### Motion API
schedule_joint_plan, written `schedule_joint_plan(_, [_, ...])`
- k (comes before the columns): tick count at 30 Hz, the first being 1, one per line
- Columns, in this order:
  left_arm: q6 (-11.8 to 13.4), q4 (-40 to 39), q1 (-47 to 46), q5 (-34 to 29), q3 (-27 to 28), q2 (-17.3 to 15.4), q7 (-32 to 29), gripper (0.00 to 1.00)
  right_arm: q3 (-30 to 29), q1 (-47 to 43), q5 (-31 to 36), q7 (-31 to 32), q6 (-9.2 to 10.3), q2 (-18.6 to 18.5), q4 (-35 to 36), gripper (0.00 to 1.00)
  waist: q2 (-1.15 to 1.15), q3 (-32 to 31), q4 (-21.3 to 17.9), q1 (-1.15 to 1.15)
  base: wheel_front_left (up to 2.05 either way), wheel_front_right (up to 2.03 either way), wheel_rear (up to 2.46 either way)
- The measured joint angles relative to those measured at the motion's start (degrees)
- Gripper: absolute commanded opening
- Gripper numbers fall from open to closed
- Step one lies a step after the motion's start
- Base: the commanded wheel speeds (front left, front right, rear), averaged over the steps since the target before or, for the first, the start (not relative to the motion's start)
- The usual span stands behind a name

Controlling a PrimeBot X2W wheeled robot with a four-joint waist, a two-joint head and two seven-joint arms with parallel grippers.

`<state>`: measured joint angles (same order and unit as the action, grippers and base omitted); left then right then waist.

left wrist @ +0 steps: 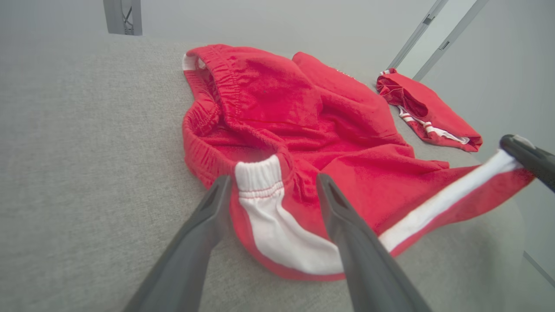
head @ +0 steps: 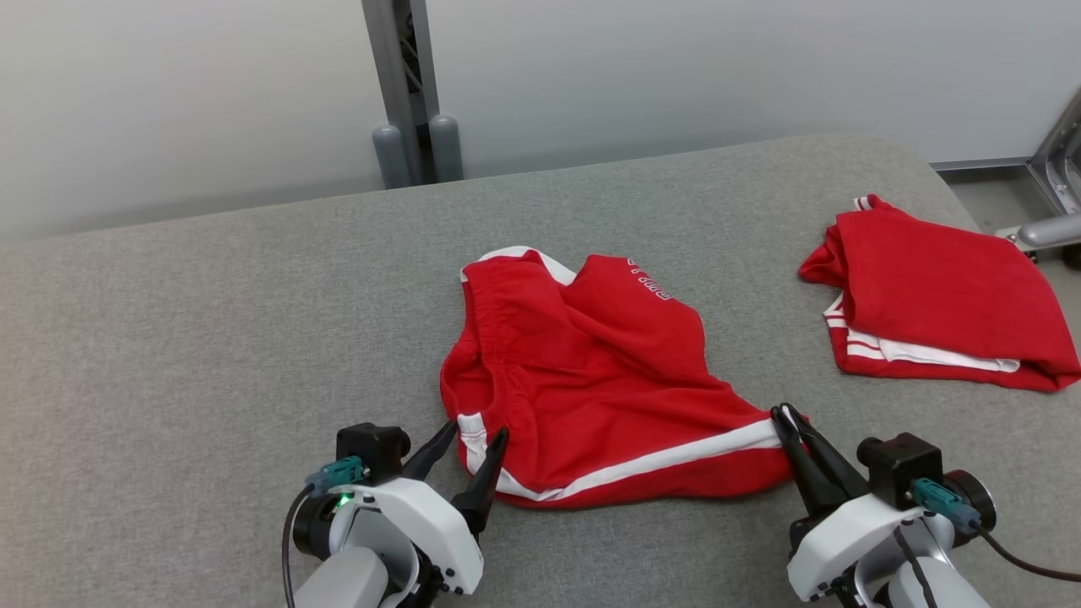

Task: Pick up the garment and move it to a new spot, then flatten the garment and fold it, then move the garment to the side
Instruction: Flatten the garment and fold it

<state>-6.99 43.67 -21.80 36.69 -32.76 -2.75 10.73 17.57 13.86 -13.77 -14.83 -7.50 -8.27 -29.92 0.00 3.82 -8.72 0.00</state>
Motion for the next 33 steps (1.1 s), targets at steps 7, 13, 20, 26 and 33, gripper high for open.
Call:
schedule_joint_plan(7, [0.0, 3.4, -2.5, 5.4, -1.5, 0.0, -0.9, 1.0, 0.9, 0.3, -0.1, 0.0, 0.0, 0.4, -0.2, 0.0, 0.0, 0.4, -1.1, 0.0, 0.0, 0.0, 0.0])
schedule_joint_plan(13, [0.8, 5.8, -3.6, 8.8, -2.9, 0.0, -1.0, 0.0, 1.0, 0.3, -0.1, 0.0, 0.0, 0.3, -0.1, 0.0, 0.0, 0.3, -1.2, 0.0, 0.0, 0.0, 0.0])
schedule_joint_plan(20, [0.0, 3.6, -3.7, 18.4, -2.7, 0.0, -2.6, 0.0, 0.8, 0.4, -0.3, 0.0, 0.0, -1.0, 1.2, 0.0, 0.0, -0.7, -0.1, 0.0, 0.0, 0.0, 0.0])
schedule_joint_plan(26, [-0.3, -1.3, -4.7, 28.4, 0.0, 0.0, -3.6, 0.0, 1.0, 3.5, -0.7, 0.0, 0.0, -3.0, 2.2, 0.0, 0.0, -2.1, 1.2, 0.0, 0.0, 0.0, 0.0])
schedule_joint_plan(33, [-0.2, -7.7, -9.4, 37.1, 6.5, -0.2, -3.9, 0.0, 3.1, 13.7, -2.7, 0.3, 0.01, -6.7, 5.1, 0.0, 0.0, -3.8, 2.7, 0.0, 0.0, 0.0, 0.0])
